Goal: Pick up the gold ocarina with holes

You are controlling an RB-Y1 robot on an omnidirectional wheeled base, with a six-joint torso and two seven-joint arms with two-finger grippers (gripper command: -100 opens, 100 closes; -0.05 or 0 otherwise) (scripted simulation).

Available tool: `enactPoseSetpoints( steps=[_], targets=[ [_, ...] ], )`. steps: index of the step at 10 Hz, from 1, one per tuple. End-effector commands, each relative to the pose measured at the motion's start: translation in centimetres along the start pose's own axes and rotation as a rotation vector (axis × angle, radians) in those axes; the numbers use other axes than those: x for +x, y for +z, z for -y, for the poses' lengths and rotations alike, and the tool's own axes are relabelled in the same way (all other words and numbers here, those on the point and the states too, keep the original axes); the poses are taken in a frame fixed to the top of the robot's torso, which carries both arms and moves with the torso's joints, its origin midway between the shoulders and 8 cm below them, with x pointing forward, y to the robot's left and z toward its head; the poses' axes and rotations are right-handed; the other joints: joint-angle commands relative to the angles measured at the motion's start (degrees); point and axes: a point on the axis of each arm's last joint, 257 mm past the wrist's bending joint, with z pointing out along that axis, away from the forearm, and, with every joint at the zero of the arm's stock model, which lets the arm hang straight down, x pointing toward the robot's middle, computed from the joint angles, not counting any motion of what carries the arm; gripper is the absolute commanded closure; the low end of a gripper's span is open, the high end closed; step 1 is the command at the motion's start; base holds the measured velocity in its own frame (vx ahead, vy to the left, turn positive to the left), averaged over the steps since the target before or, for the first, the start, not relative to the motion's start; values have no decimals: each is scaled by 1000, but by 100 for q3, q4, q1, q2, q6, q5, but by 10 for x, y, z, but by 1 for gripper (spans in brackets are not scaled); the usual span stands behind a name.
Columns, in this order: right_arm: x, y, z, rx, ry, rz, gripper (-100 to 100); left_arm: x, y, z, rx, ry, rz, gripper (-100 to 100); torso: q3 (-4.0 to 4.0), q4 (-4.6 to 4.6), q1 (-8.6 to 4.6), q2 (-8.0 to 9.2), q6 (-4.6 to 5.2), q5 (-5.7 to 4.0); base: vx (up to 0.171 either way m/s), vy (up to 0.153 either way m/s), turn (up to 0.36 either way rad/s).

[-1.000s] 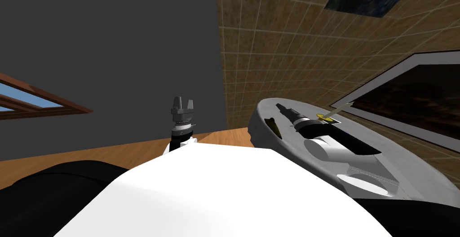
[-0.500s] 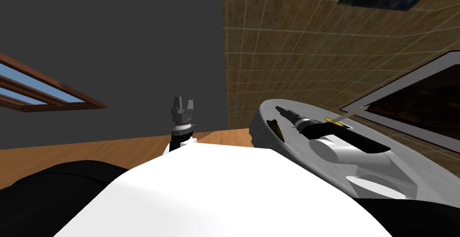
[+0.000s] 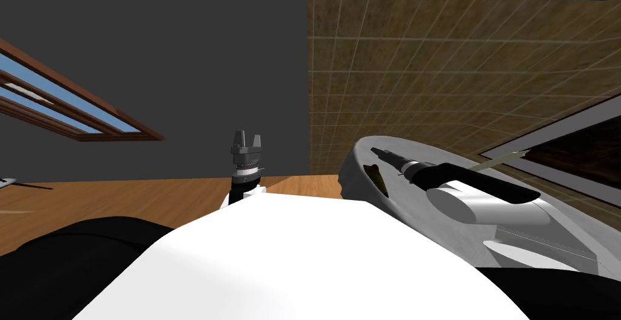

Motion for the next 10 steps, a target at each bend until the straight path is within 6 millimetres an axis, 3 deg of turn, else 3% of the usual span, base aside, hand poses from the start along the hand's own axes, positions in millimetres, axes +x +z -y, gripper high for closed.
enactPoseSetpoints(
  steps=[1,10],
  targets=[
    [11,-2,4,14,-6,-54,-100,0,0,0,0,0,0,0,0,0,0,0,0,0,-2,-24,82],
    [54,-22,21,76,-57,-297,-100,0,0,0,0,0,0,0,0,0,5,0,5,0,-2,-9,74]
  ],
)
